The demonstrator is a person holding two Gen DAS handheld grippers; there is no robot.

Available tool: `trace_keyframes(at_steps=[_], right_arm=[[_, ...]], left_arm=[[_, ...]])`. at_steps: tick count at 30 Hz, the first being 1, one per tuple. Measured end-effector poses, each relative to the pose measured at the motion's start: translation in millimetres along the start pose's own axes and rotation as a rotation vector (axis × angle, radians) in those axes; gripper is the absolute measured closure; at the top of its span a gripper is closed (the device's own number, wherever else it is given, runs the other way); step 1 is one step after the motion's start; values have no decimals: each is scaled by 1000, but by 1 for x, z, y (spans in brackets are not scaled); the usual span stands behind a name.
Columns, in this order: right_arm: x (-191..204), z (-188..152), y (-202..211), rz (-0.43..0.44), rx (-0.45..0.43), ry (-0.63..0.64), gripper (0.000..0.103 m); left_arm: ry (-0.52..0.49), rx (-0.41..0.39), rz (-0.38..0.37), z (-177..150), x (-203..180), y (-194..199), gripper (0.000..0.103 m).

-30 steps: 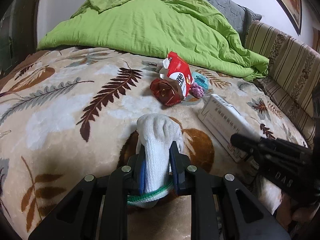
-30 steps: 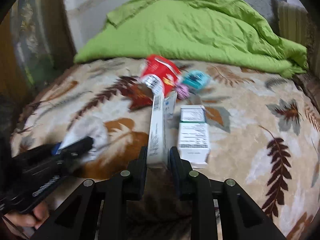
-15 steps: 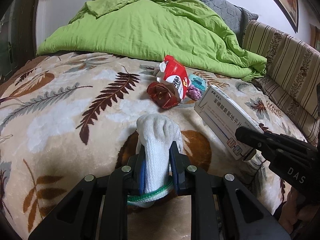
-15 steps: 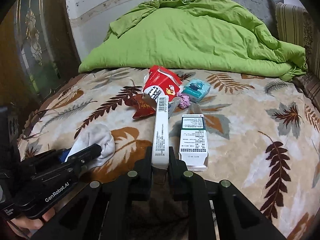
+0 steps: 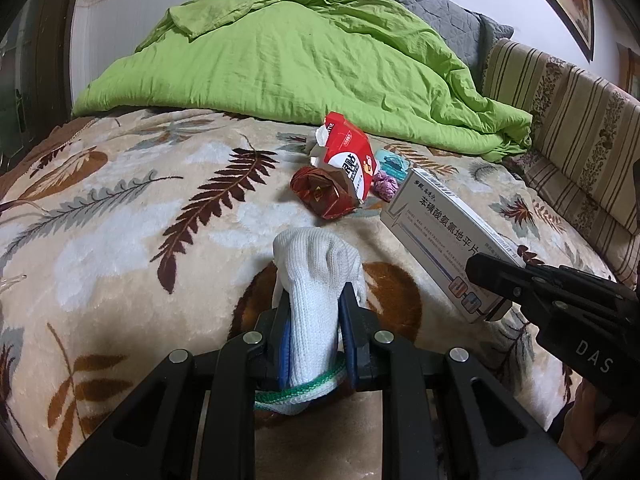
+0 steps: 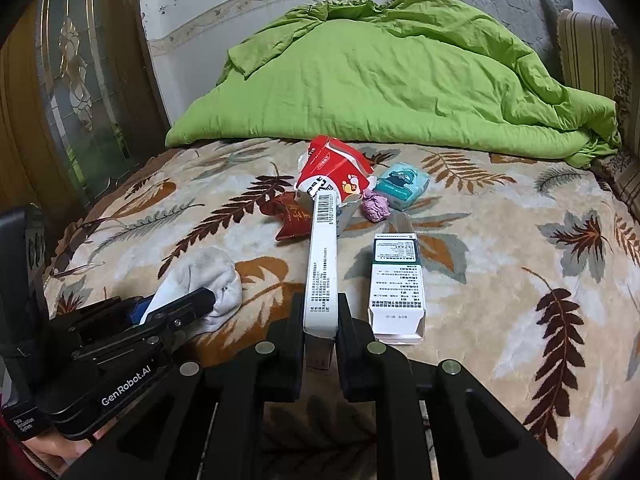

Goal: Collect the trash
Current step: 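Lift the glove with the left tool while the right tool lifts the white box, then carry the glove and white box over the wastebasket and open both tools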

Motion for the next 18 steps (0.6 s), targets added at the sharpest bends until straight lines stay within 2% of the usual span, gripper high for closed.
trace_keyframes(at_steps=[8, 14, 18], right_arm=[[-4, 0, -2, -41, 9, -7, 89], [-6, -2, 13, -67, 5, -22, 89], [-21, -11, 30, -17, 51, -109, 89]], left_arm=[[-21, -5, -13, 0, -4, 1, 83], [-49, 8, -47, -1, -16, 7, 83], [-74, 14, -90, -1, -34, 18, 83]])
Point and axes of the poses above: each gripper's, at about its wrist camera, not at the fingertips, and y roughly against the way its jaws point, x to its left, z to its top, the point moved 3 cm from there along -y, roughly the way its jaws point, and after that the axes turned 12 degrees about -z, right-handed, at the moved point
